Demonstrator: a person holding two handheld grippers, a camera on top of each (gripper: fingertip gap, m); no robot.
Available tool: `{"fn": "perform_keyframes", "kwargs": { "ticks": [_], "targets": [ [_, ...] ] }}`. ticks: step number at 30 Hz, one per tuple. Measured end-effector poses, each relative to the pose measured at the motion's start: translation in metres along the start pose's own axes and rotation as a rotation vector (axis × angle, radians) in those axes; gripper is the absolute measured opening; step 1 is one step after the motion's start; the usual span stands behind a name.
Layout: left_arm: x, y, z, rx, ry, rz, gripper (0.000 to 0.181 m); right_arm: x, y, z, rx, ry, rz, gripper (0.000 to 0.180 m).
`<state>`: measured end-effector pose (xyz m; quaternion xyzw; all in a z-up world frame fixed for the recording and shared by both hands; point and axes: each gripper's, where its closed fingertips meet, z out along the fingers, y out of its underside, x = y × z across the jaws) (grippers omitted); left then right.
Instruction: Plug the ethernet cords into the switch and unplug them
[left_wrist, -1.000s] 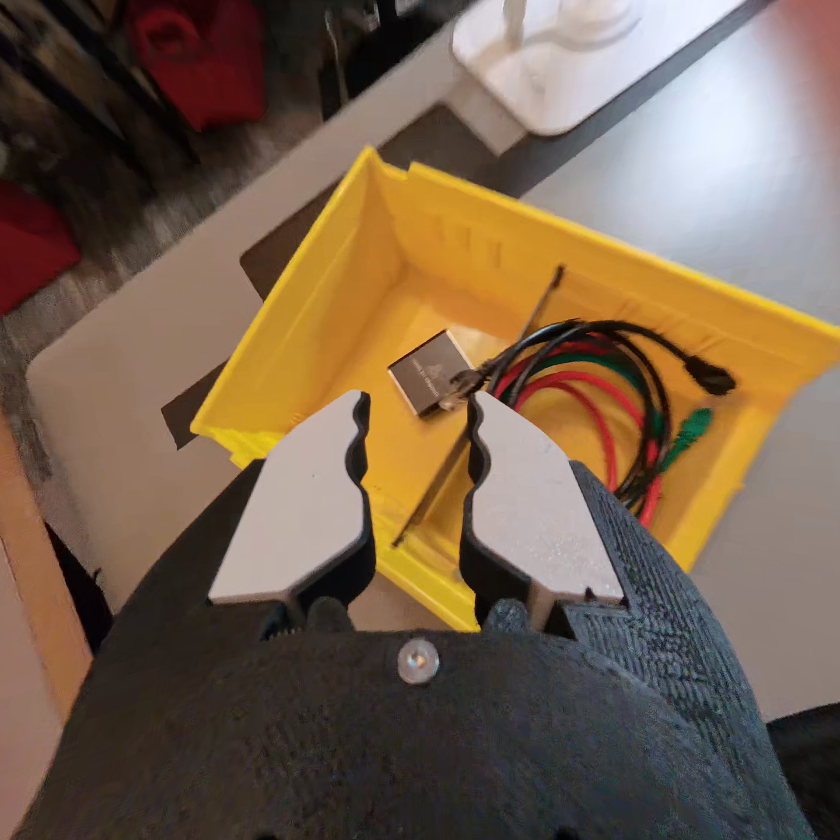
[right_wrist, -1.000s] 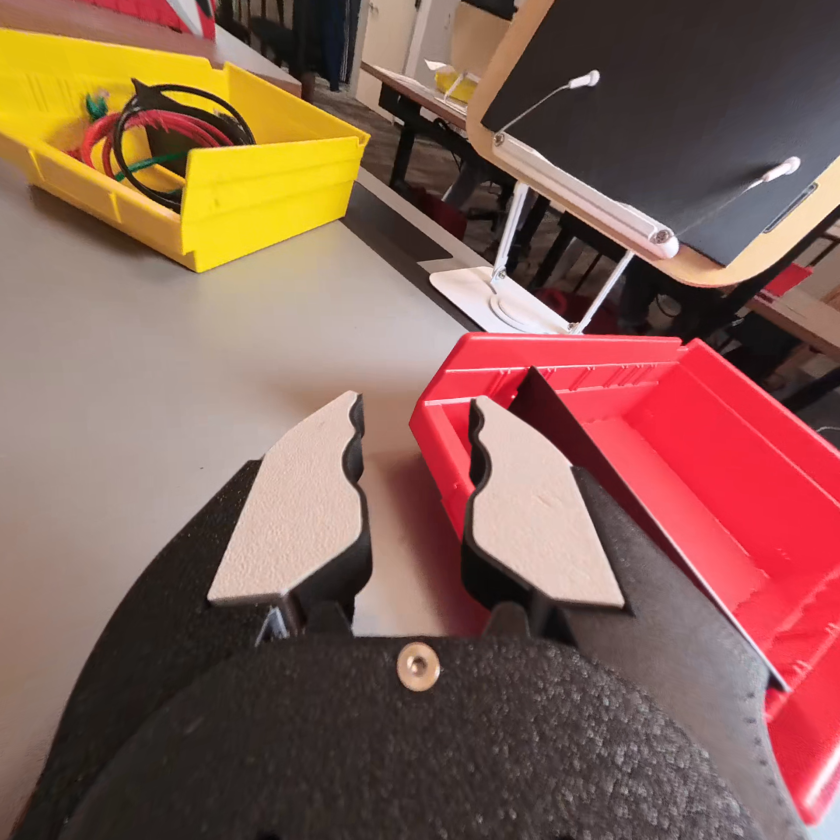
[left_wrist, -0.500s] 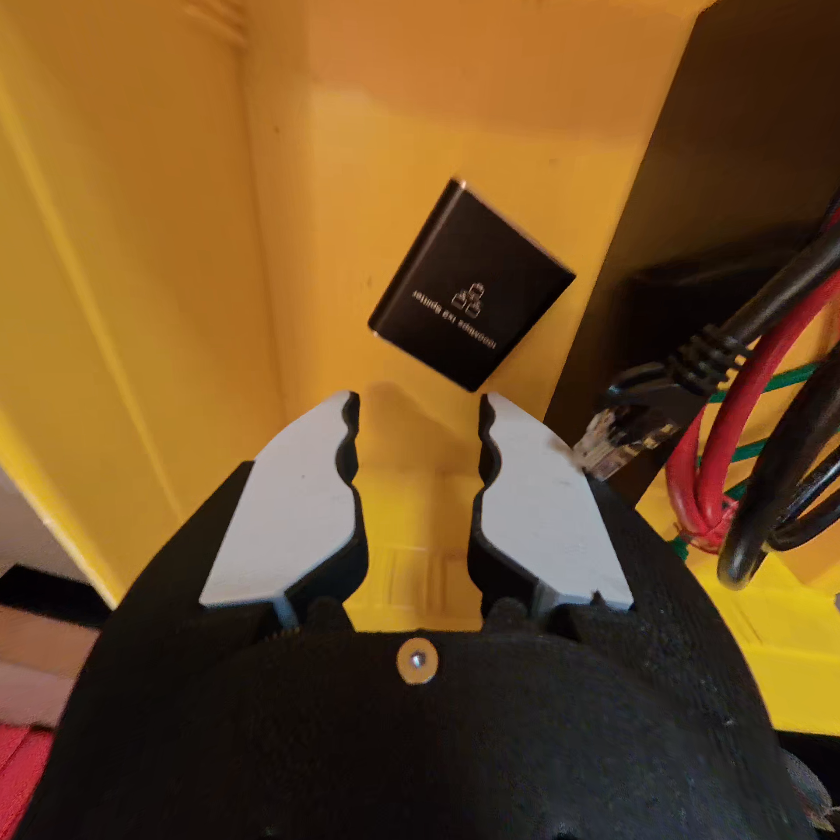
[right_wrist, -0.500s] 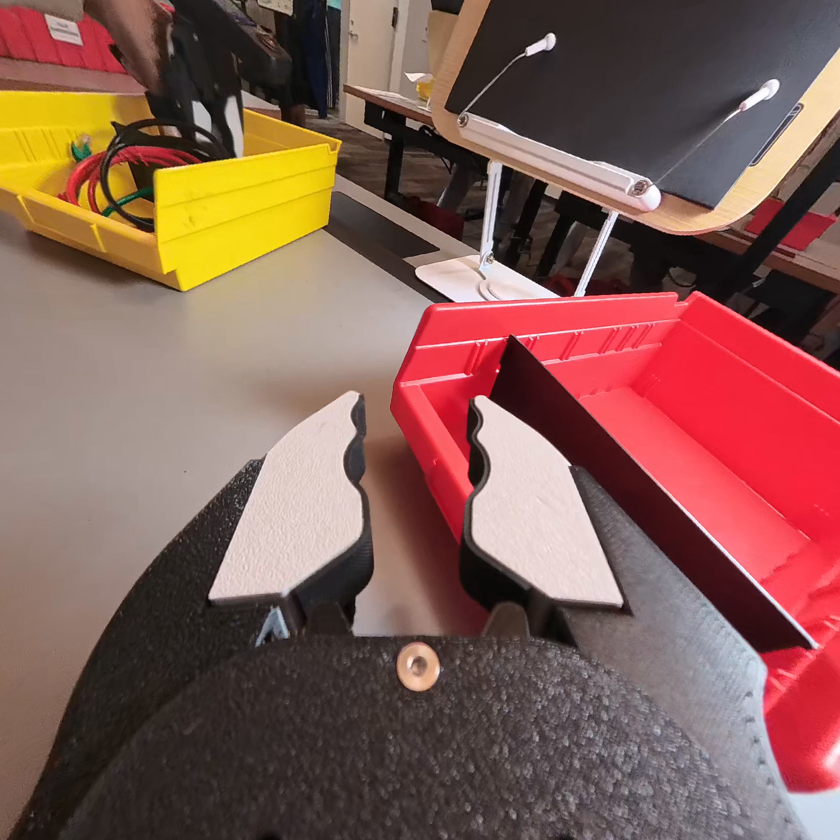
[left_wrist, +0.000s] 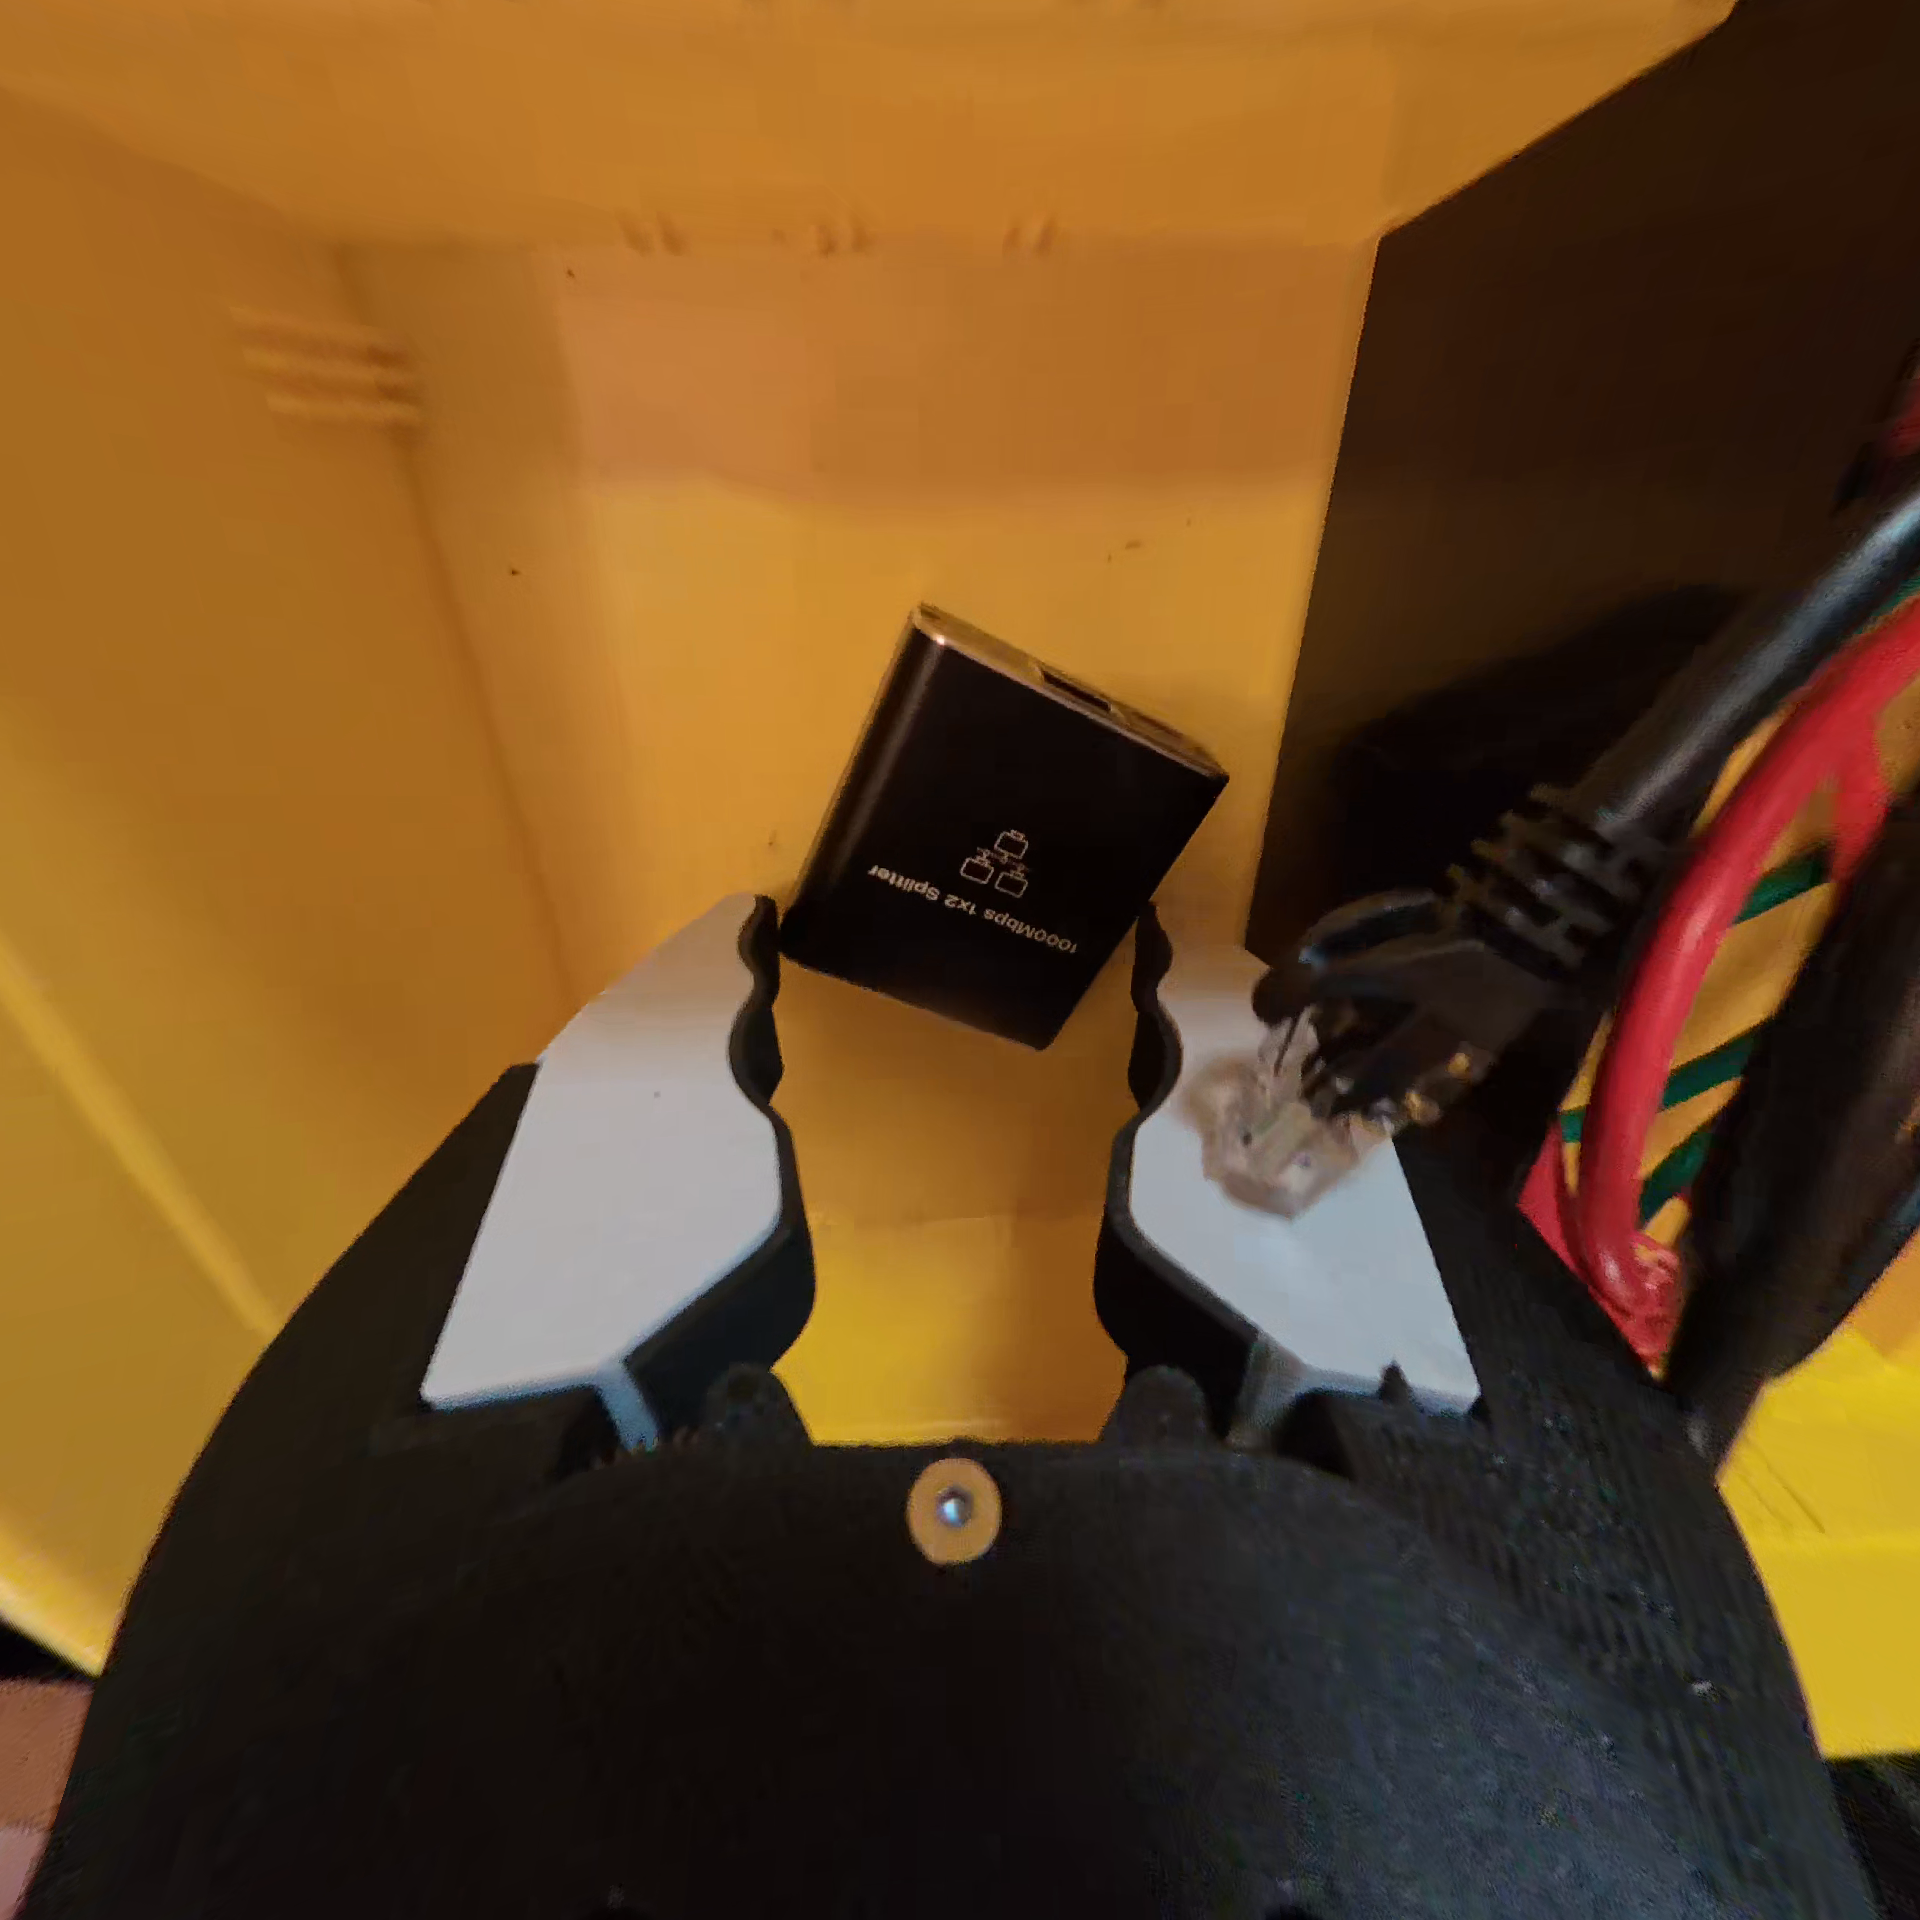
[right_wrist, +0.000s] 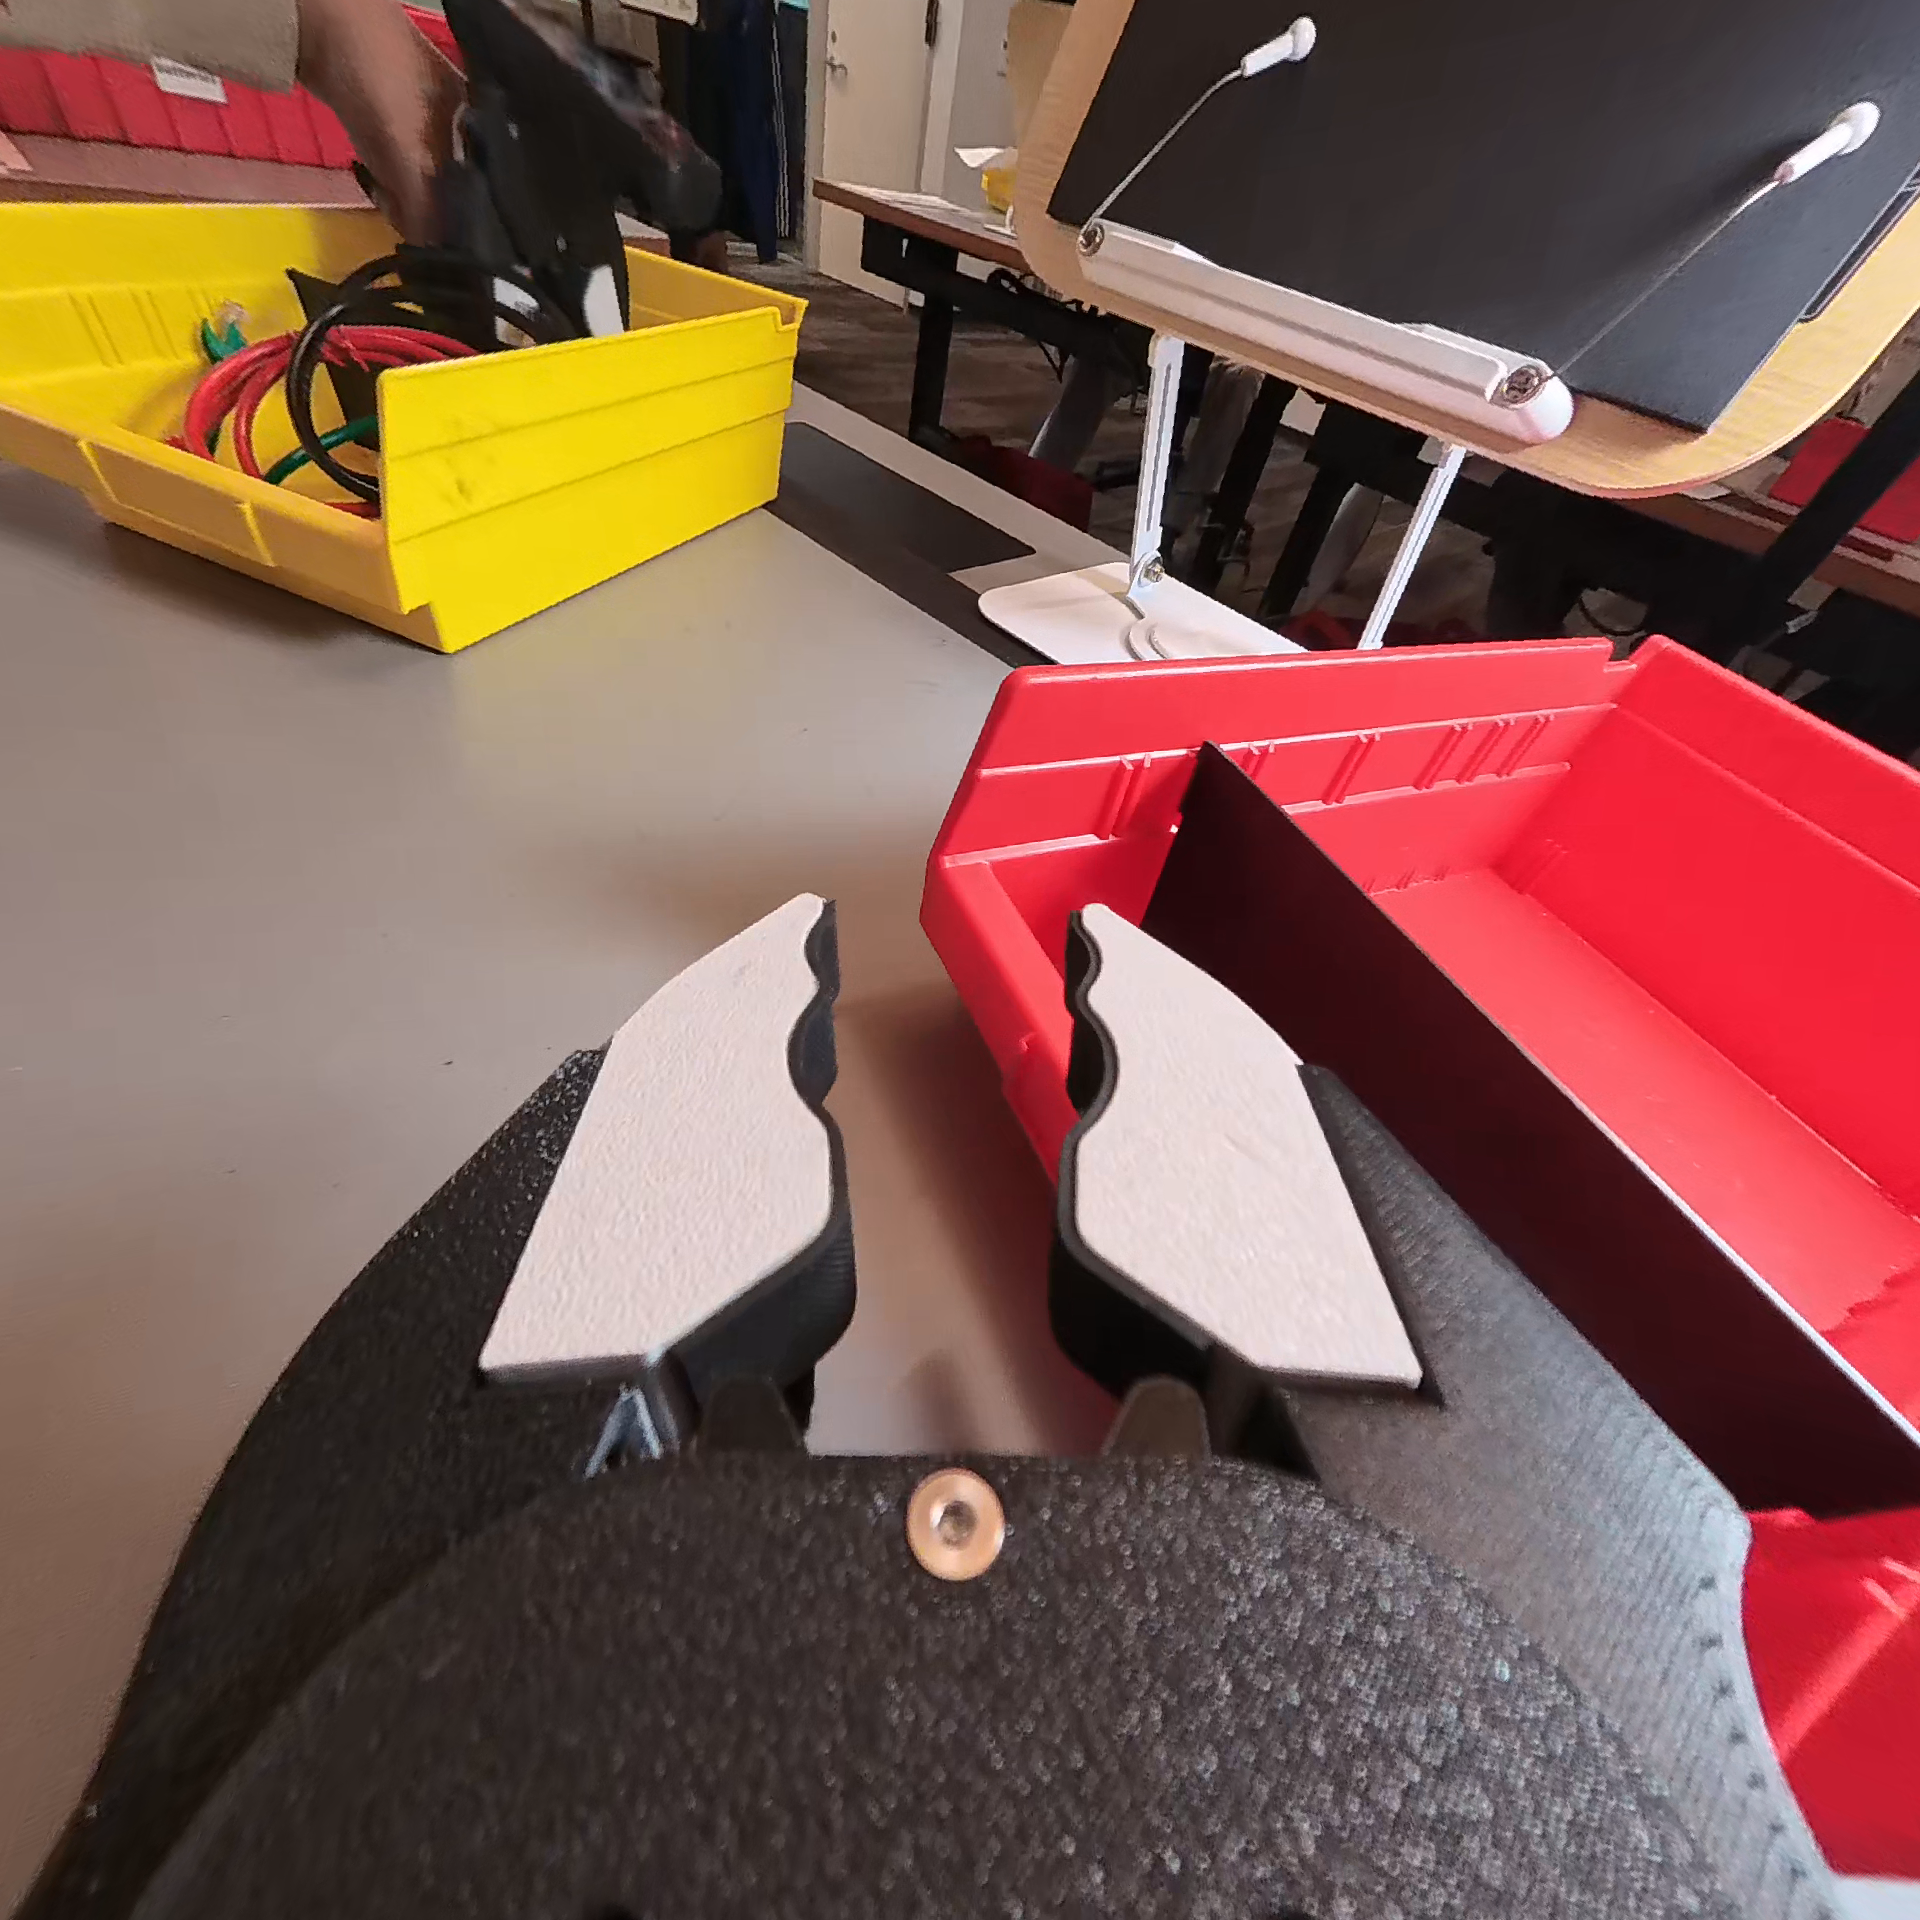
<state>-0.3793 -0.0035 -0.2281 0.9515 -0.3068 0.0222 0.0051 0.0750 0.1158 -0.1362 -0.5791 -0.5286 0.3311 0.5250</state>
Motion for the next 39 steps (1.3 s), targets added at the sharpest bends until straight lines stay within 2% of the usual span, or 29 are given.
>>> {"fn": "perform_keyframes", "kwargs": {
  "ticks": [1, 3, 7, 11, 14, 17, 21, 23, 25, 28, 30, 32, 35, 37, 39],
  "targets": [
    [-0.001, 0.003, 0.003, -0.034, -0.018, 0.022, 0.067, 0.000, 0.000, 0.000, -0.001, 0.000, 0.000, 0.041],
    [-0.004, 0.002, 0.003, -0.055, -0.062, 0.037, 0.067, 0.000, 0.000, 0.000, -0.003, 0.001, 0.003, 0.040],
    [-0.018, 0.002, -0.020, 0.015, -0.173, -0.018, 0.066, -0.004, -0.005, -0.002, 0.011, -0.003, -0.006, 0.040],
    [-0.027, 0.005, -0.073, 0.182, -0.295, -0.105, 0.066, -0.010, -0.009, -0.004, 0.027, -0.019, -0.021, 0.040],
    [-0.014, -0.008, -0.128, 0.399, -0.381, -0.135, 0.066, -0.017, -0.013, -0.004, 0.044, -0.037, -0.022, 0.040],
    [0.037, -0.042, -0.182, 0.717, -0.327, -0.103, 0.065, -0.029, -0.026, -0.002, 0.083, -0.079, -0.002, 0.040],
    [0.147, -0.101, -0.233, 1.152, -0.168, 0.103, 0.065, -0.062, -0.072, 0.007, 0.163, -0.211, 0.062, 0.042],
    [0.209, -0.125, -0.248, 1.316, -0.008, 0.214, 0.065, -0.079, -0.109, 0.007, 0.225, -0.241, -0.009, 0.045],
    [0.260, -0.144, -0.255, 1.418, 0.127, 0.314, 0.065, -0.098, -0.149, 0.004, 0.276, -0.238, -0.202, 0.051],
    [0.311, -0.168, -0.250, 1.435, 0.262, 0.406, 0.065, -0.126, -0.193, -0.008, 0.286, -0.266, -0.471, 0.064],
    [0.327, -0.181, -0.237, 1.384, 0.312, 0.415, 0.065, -0.129, -0.205, -0.013, 0.278, -0.215, -0.644, 0.068],
    [0.334, -0.192, -0.219, 1.323, 0.351, 0.403, 0.065, -0.135, -0.196, -0.014, 0.242, -0.224, -0.768, 0.068],
    [0.335, -0.201, -0.191, 1.229, 0.414, 0.359, 0.065, -0.142, -0.158, 0.002, 0.132, -0.272, -0.892, 0.060],
    [0.330, -0.207, -0.176, 1.177, 0.453, 0.305, 0.065, -0.140, -0.140, 0.018, 0.093, -0.230, -0.982, 0.056],
    [0.324, -0.211, -0.165, 1.142, 0.474, 0.238, 0.065, -0.130, -0.132, 0.032, 0.090, -0.128, -1.064, 0.034]
  ]
}}
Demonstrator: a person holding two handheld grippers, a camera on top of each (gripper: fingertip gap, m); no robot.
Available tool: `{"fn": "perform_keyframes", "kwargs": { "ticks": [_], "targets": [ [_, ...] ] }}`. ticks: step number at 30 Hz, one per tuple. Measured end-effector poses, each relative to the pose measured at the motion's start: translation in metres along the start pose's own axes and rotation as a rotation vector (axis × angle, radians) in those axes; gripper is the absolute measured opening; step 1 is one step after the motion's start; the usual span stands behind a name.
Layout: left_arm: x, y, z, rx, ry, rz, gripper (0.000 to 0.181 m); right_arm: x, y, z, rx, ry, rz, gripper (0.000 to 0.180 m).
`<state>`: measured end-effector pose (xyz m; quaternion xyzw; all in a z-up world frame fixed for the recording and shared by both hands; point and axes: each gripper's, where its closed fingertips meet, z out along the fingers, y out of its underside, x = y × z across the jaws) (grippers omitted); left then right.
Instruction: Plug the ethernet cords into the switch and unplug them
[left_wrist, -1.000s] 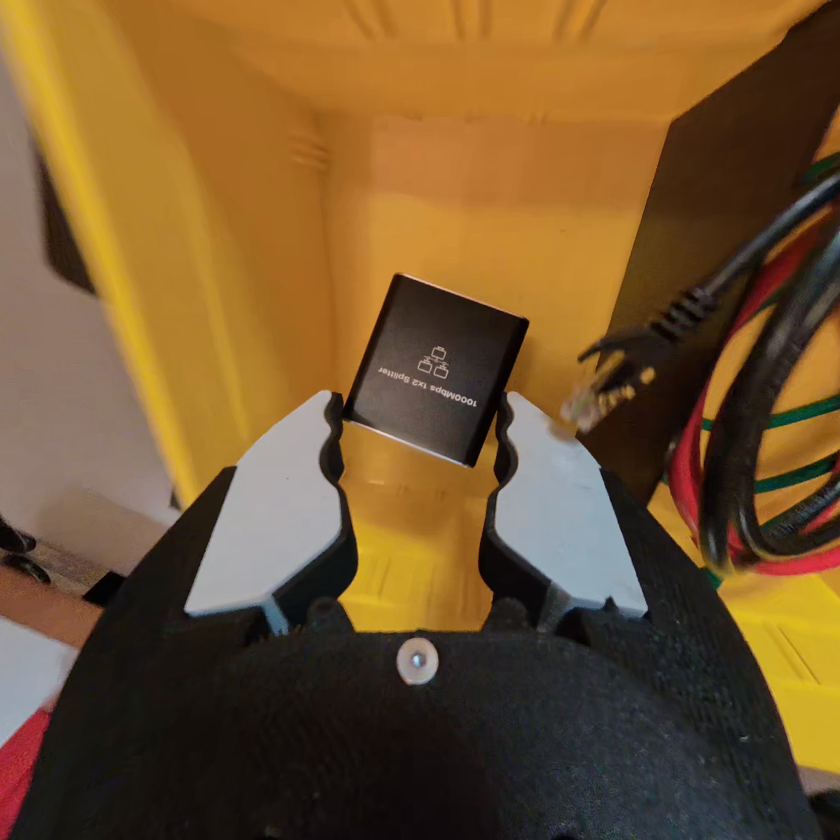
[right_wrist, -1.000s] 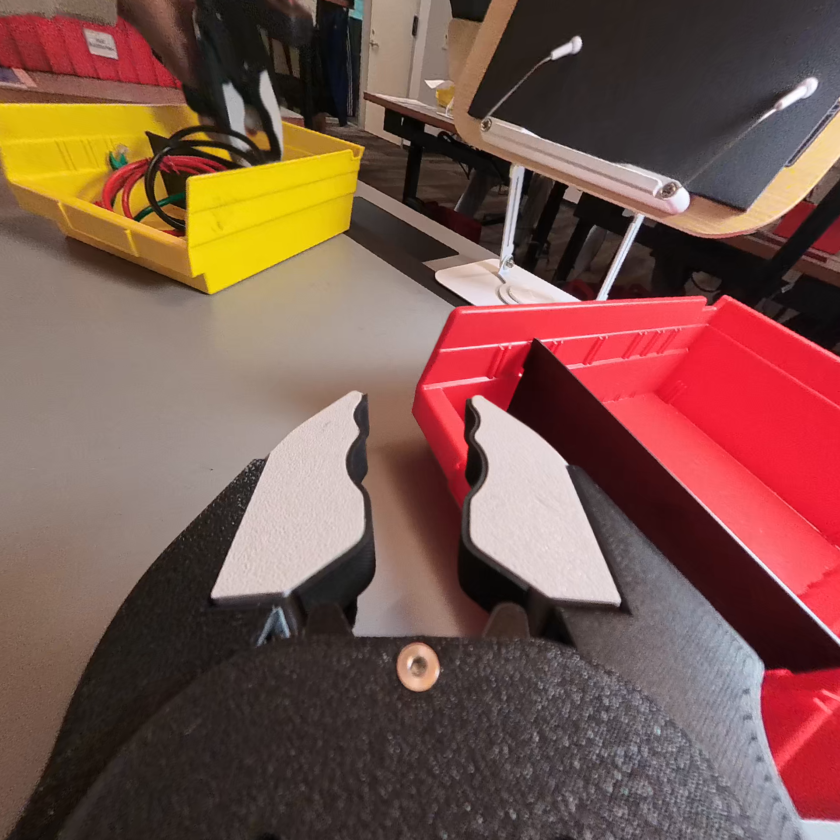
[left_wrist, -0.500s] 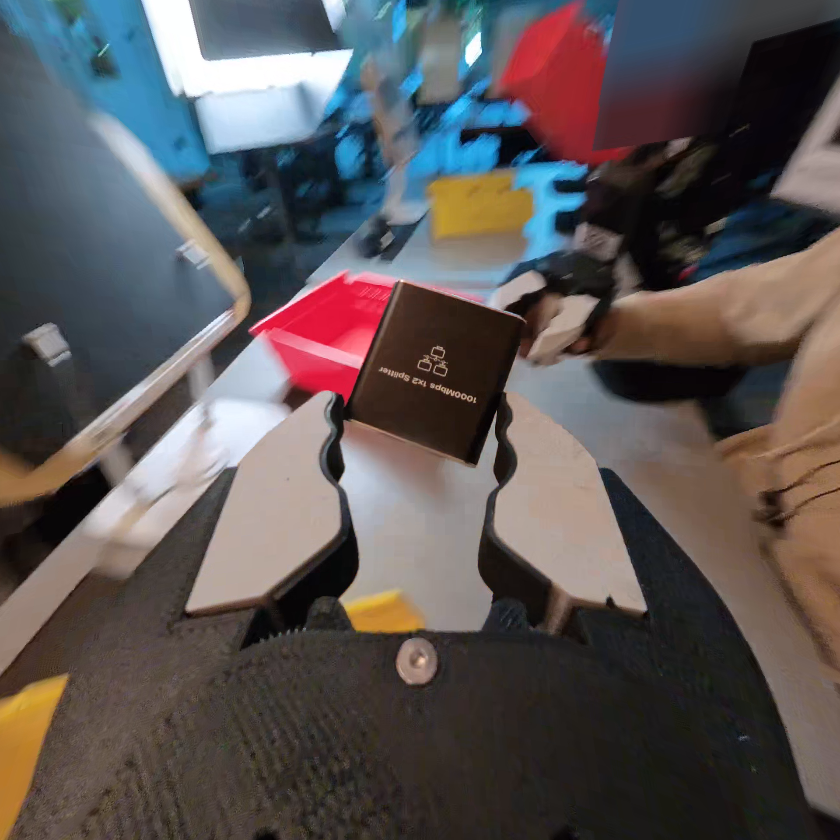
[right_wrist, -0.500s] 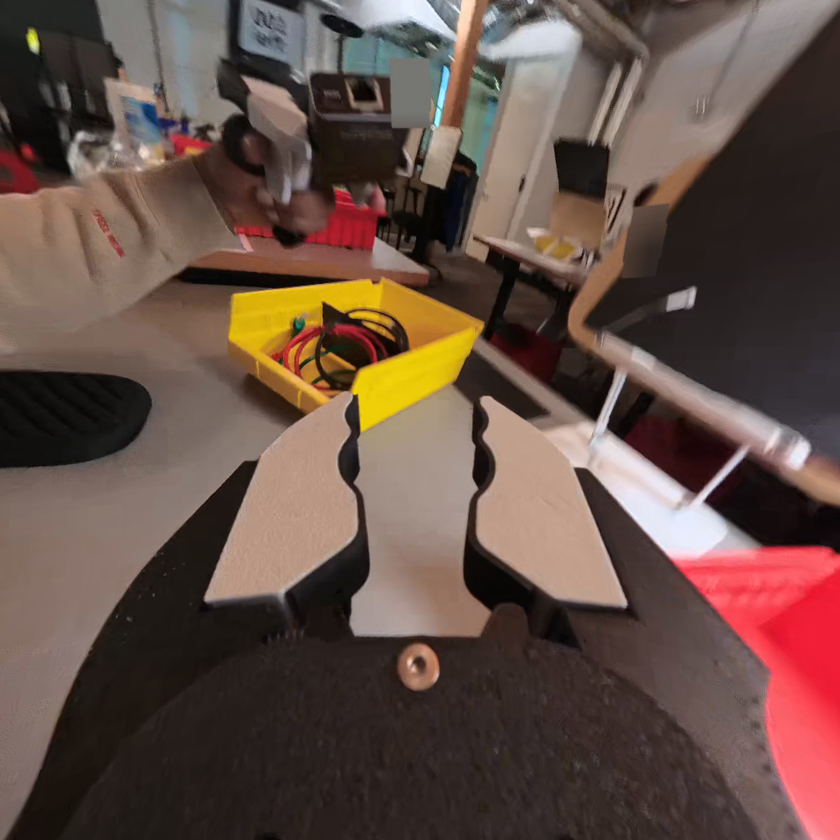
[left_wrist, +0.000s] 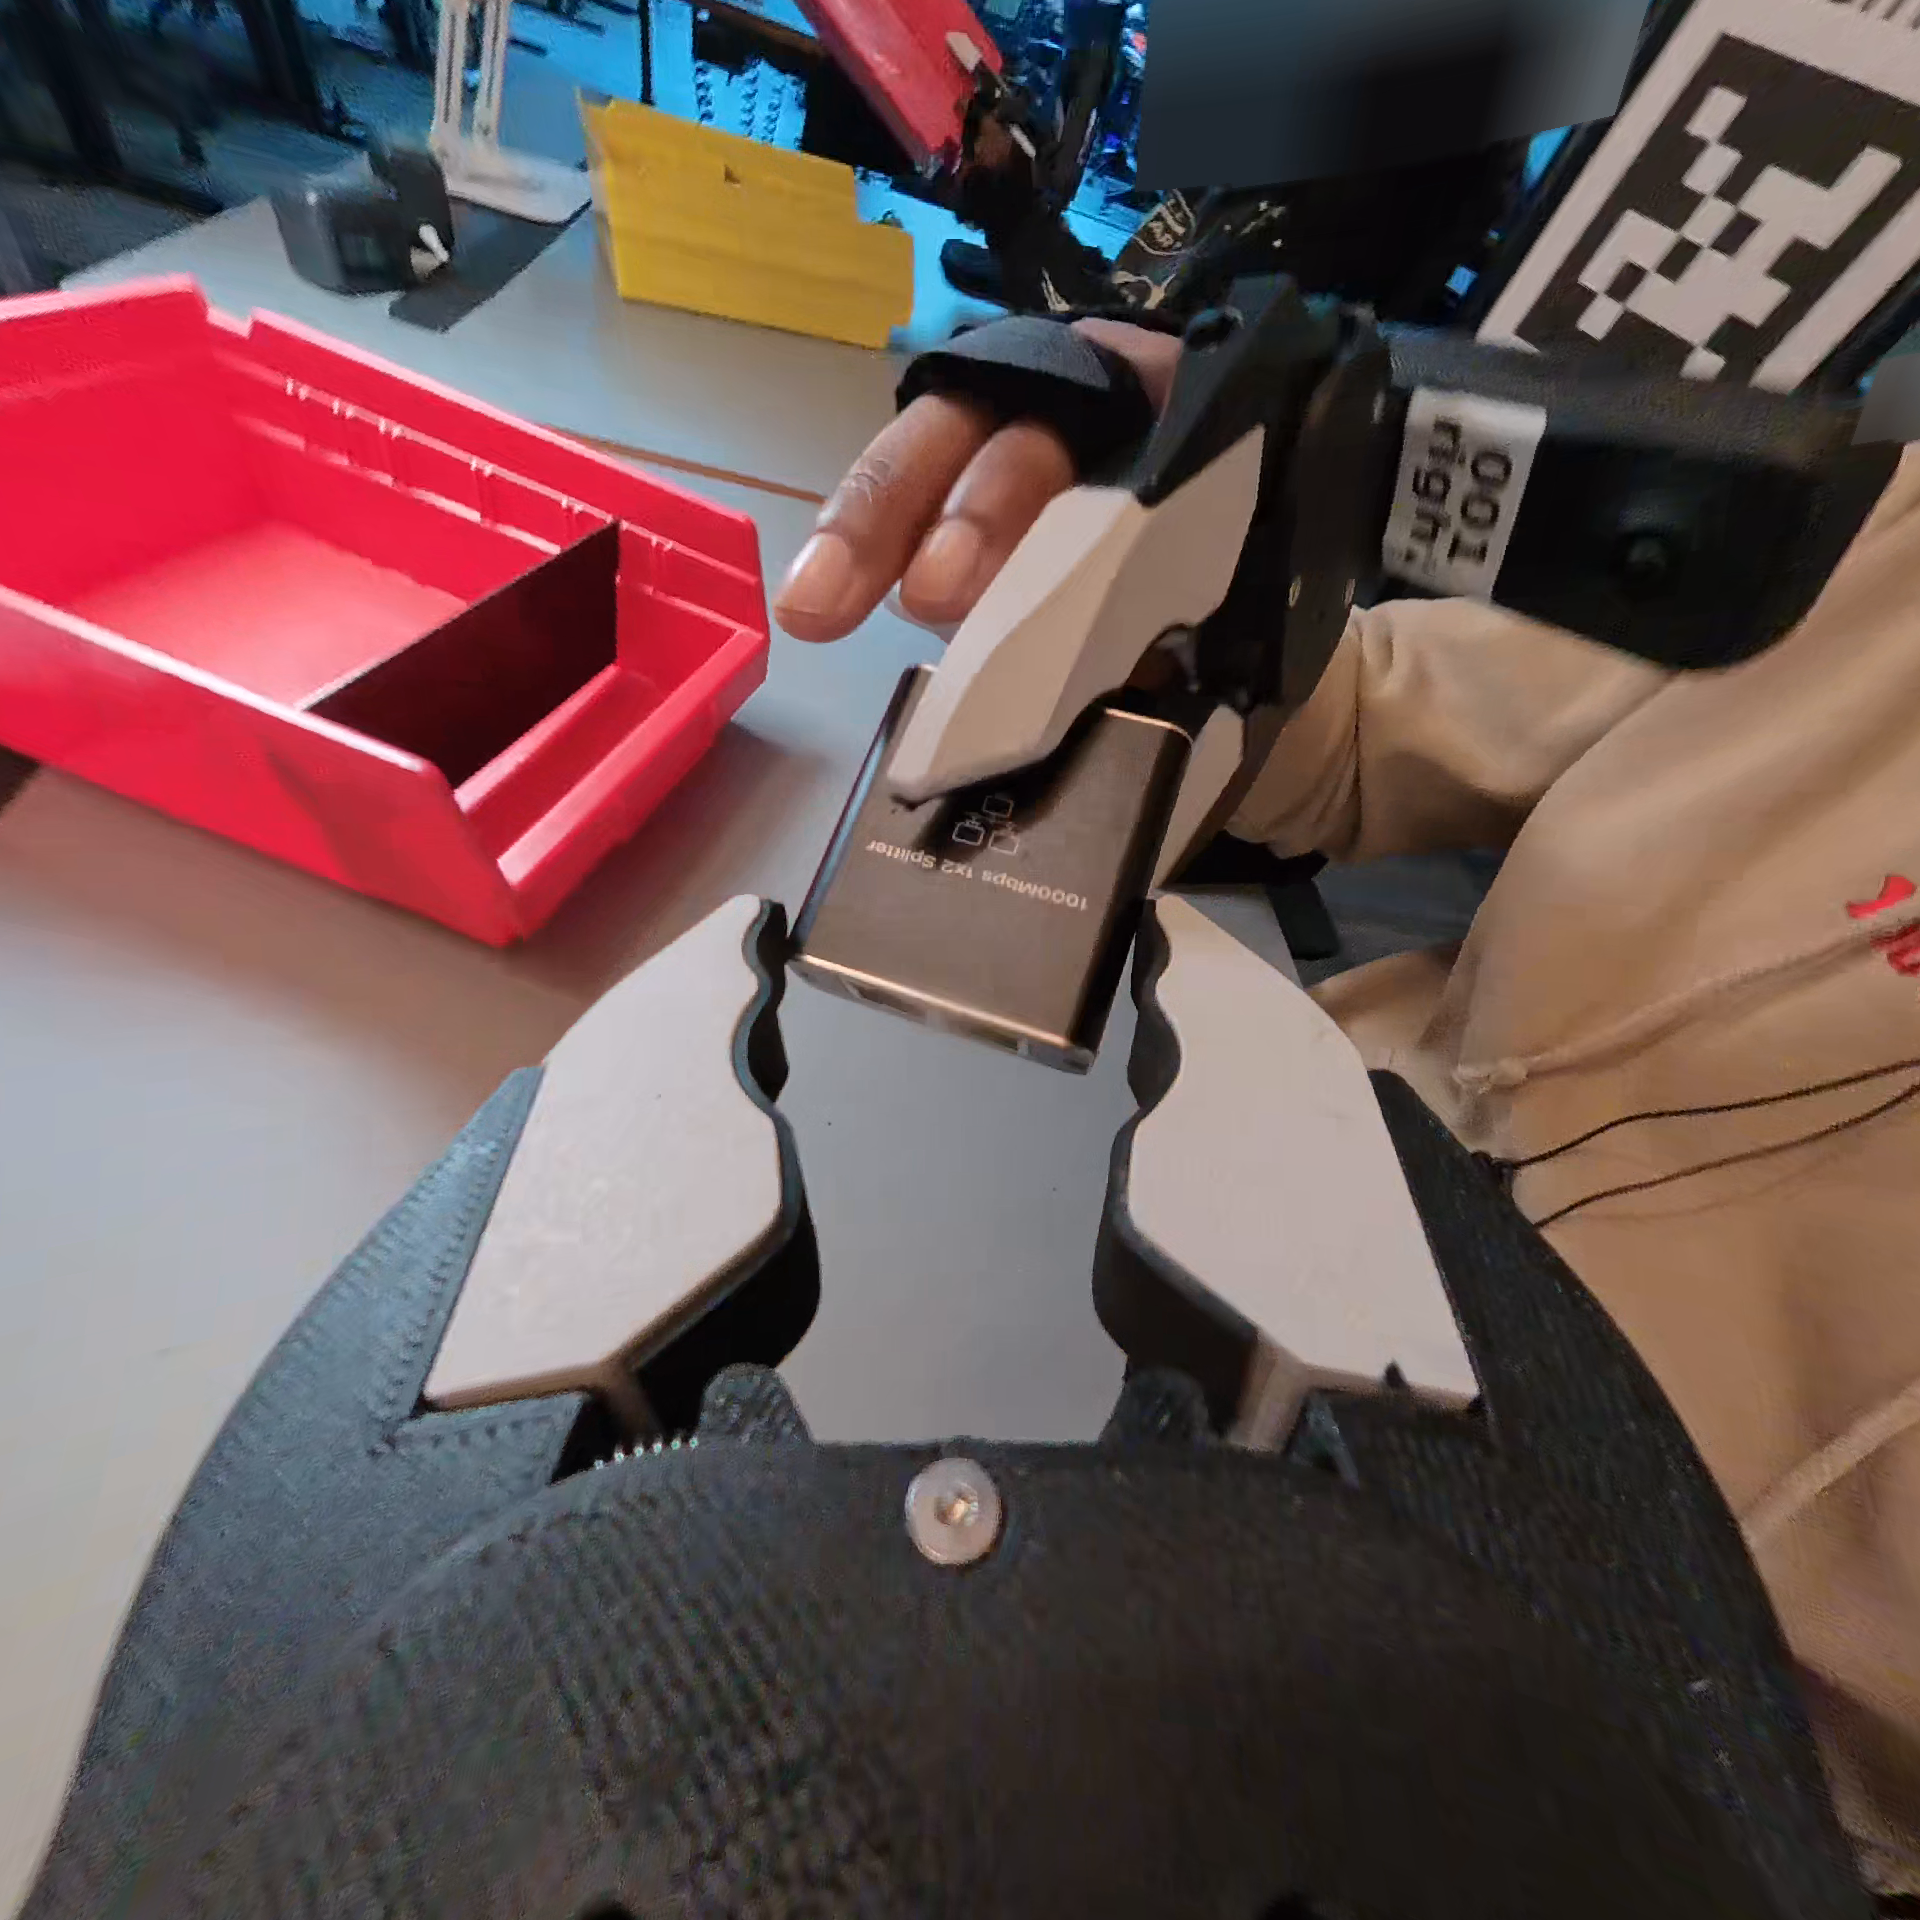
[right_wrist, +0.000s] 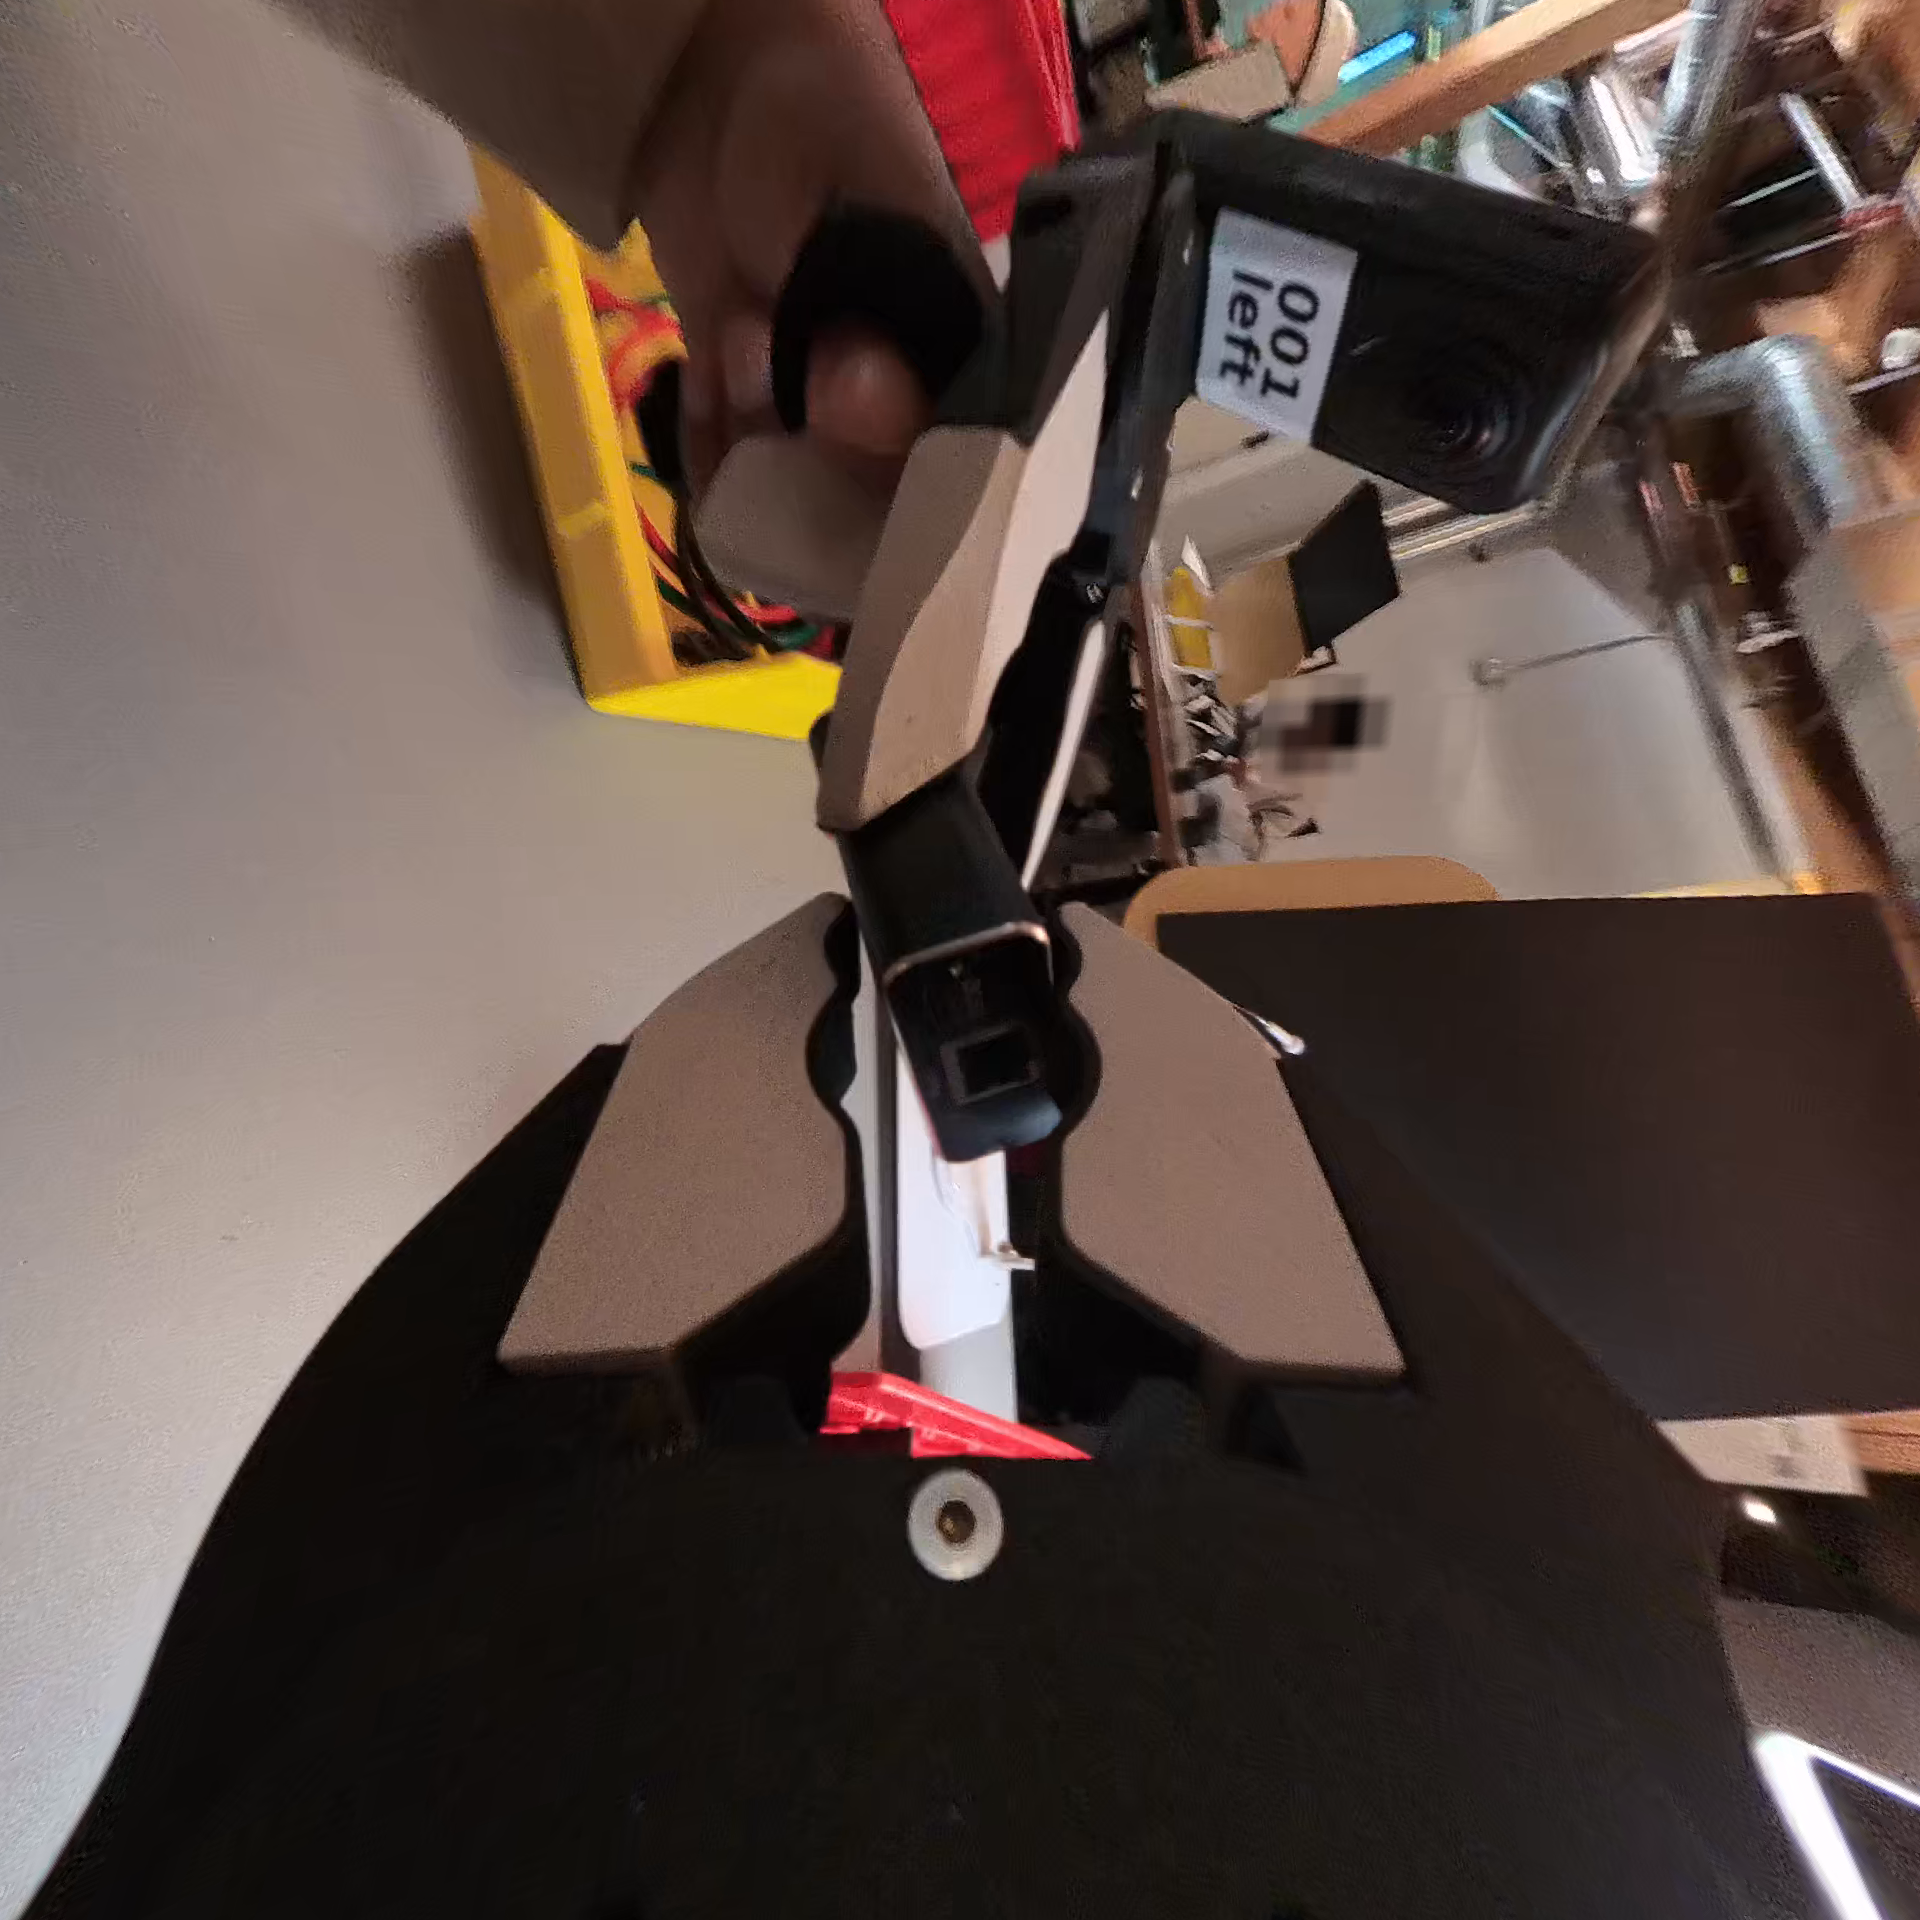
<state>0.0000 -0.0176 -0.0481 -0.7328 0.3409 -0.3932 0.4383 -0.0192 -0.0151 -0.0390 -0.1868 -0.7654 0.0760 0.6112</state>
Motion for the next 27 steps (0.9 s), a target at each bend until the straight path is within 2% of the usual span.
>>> {"fn": "perform_keyframes", "kwargs": {
  "ticks": [1, 4, 7, 10, 12, 15, 20, 22, 23, 27],
  "targets": [
    [-0.004, 0.002, 0.000, 0.001, -0.008, -0.036, 0.065, -0.001, 0.004, 0.004, 0.003, 0.013, -0.003, 0.033],
    [-0.008, -0.004, -0.005, 0.052, -0.034, -0.061, 0.064, 0.001, 0.007, 0.004, 0.120, 0.010, 0.176, 0.026],
    [0.002, -0.025, -0.018, 0.145, -0.086, 0.077, 0.062, 0.020, 0.003, -0.011, 0.324, -0.028, 0.502, 0.025],
    [0.012, -0.036, -0.025, 0.151, -0.186, 0.241, 0.062, 0.043, -0.006, -0.037, 0.619, -0.085, 0.799, 0.025],
    [0.016, -0.042, -0.022, 0.152, -0.248, 0.306, 0.058, 0.051, -0.016, -0.054, 0.782, -0.145, 0.906, 0.025],
    [0.028, -0.051, -0.013, 0.156, -0.289, 0.386, 0.051, 0.055, -0.031, -0.069, 0.921, -0.211, 0.964, 0.025],
    [0.048, -0.061, -0.003, 0.161, -0.323, 0.508, 0.048, 0.045, -0.047, -0.068, 0.934, -0.272, 0.933, 0.025],
    [0.052, -0.057, -0.001, 0.130, -0.321, 0.557, 0.025, 0.043, -0.047, -0.066, 0.926, -0.276, 0.932, 0.026],
    [0.052, -0.056, -0.001, 0.115, -0.330, 0.571, 0.024, 0.041, -0.046, -0.066, 0.914, -0.291, 0.934, 0.026],
    [0.047, -0.044, -0.004, 0.034, -0.337, 0.615, 0.024, 0.025, -0.036, -0.053, 0.675, -0.297, 0.782, 0.027]
  ]
}}
